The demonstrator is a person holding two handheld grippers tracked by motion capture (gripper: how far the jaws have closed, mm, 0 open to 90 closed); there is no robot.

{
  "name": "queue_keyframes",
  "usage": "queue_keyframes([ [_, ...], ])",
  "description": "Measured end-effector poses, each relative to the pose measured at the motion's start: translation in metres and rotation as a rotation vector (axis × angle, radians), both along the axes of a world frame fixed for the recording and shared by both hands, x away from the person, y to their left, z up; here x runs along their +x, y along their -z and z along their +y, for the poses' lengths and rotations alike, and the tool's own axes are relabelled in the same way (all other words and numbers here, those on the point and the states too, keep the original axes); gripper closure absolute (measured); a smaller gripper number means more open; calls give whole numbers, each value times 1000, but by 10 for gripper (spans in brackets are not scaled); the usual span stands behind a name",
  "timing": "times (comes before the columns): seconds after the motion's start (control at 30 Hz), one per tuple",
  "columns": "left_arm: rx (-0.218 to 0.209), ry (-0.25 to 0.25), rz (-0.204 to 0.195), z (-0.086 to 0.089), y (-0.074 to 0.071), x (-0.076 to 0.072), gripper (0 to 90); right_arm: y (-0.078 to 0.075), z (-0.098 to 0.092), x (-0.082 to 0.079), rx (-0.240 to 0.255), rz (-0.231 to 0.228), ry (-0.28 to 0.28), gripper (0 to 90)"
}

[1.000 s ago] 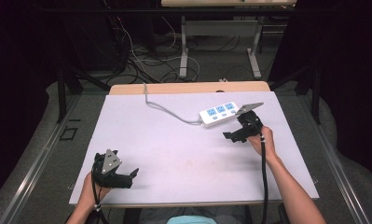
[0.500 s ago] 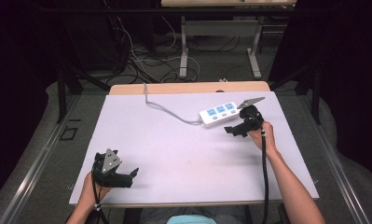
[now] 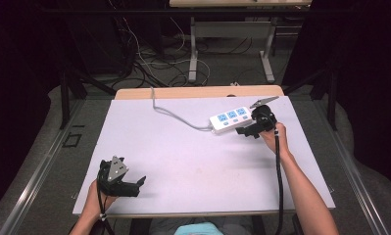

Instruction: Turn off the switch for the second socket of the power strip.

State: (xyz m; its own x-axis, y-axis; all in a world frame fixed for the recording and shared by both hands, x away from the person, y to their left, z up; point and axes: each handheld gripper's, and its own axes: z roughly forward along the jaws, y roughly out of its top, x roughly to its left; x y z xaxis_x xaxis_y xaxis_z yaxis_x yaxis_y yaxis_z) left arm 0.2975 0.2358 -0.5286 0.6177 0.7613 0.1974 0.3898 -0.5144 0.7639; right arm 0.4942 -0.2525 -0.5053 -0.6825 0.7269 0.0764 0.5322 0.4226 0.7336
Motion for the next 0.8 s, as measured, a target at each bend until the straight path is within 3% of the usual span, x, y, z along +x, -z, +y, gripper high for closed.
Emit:
queue_keyframes([
  [0.13, -1, -4, 2, -1, 1, 0, 6, -3, 1, 6, 23, -5, 10, 0],
  [0.33, -1, -5, 8, 0, 1, 1, 6, -1, 2, 13, 19, 31, 27, 0],
  [0.8, 7, 6, 1, -2, 2, 1, 6, 3, 10, 28, 21, 52, 34, 0],
])
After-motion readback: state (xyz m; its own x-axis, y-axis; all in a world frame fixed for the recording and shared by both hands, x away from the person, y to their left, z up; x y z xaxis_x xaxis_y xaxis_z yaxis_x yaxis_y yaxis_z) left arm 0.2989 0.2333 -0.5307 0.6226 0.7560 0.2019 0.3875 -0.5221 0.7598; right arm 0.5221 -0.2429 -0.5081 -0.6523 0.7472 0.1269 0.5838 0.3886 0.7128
